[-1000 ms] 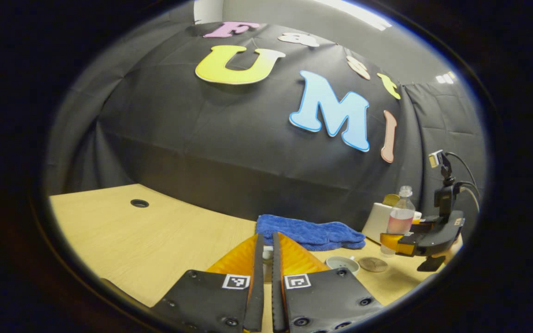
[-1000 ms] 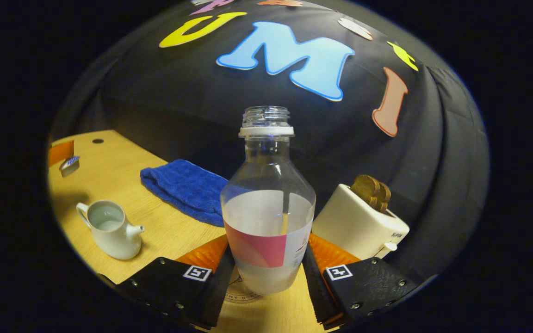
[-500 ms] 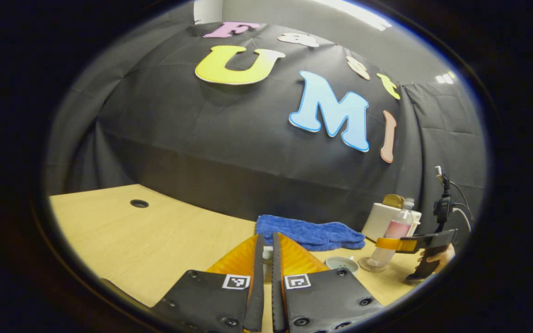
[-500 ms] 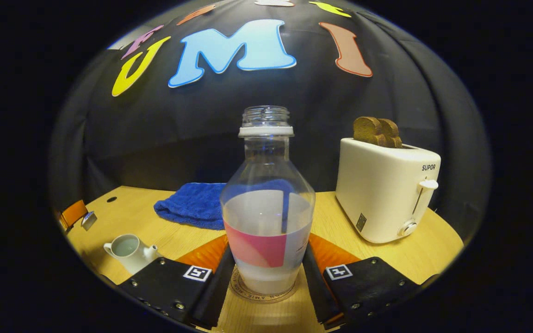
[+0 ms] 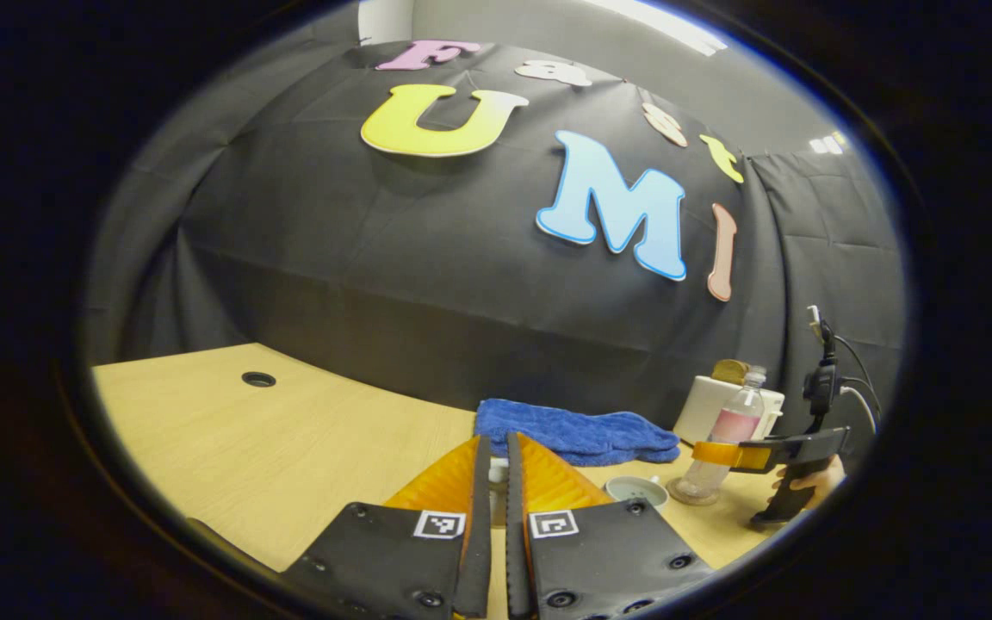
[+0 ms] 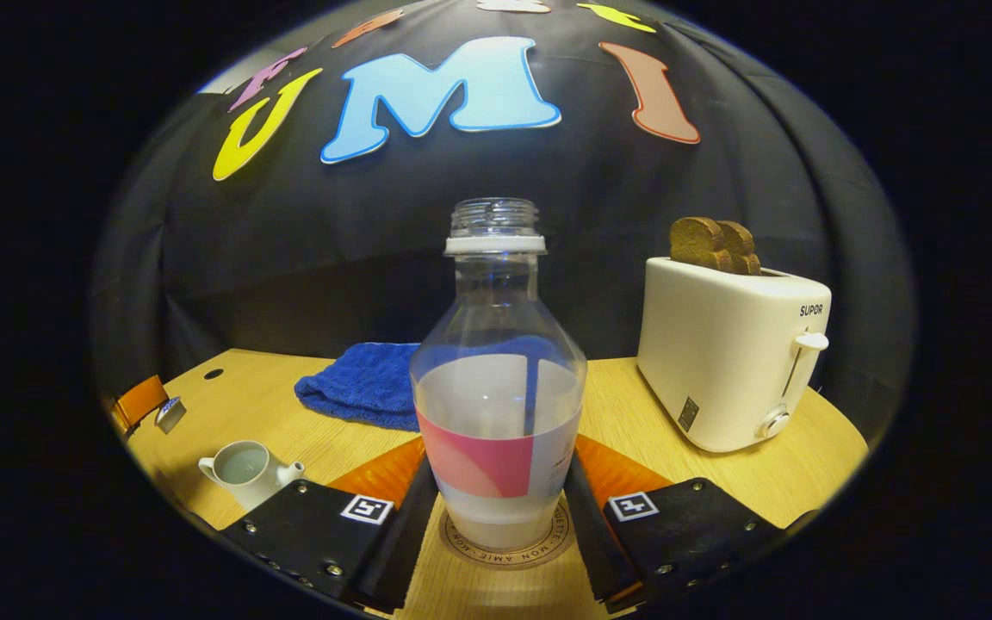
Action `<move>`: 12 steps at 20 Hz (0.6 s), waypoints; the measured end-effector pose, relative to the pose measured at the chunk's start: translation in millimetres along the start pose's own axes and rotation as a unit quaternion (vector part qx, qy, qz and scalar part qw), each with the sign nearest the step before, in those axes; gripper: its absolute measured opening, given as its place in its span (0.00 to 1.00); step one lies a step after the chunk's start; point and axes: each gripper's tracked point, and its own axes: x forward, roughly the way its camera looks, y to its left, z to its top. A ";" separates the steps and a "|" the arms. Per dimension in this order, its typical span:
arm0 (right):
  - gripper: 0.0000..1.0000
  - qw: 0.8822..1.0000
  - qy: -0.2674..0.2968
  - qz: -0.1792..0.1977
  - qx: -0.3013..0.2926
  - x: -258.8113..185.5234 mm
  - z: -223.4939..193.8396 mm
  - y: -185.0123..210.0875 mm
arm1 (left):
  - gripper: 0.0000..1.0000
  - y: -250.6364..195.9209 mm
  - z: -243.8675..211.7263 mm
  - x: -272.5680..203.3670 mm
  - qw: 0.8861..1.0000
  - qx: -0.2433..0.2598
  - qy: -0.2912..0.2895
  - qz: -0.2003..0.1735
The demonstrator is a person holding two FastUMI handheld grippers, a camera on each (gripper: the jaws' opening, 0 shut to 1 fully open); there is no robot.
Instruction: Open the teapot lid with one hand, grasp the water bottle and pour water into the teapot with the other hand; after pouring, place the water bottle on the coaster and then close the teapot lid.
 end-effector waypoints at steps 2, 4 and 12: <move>0.77 1.000 0.002 -0.006 -0.006 0.3 -0.5 -1.4 | 0.13 0.5 0.4 -0.1 1.000 0.000 0.000 0.000; 0.78 1.000 0.004 -0.008 -0.004 -0.4 -0.6 -1.6 | 0.14 0.5 0.4 -0.4 1.000 -0.001 0.000 0.000; 0.99 0.997 -0.029 -0.037 -0.053 -4.7 16.5 -11.9 | 0.13 0.1 0.5 0.1 1.000 0.000 0.000 0.000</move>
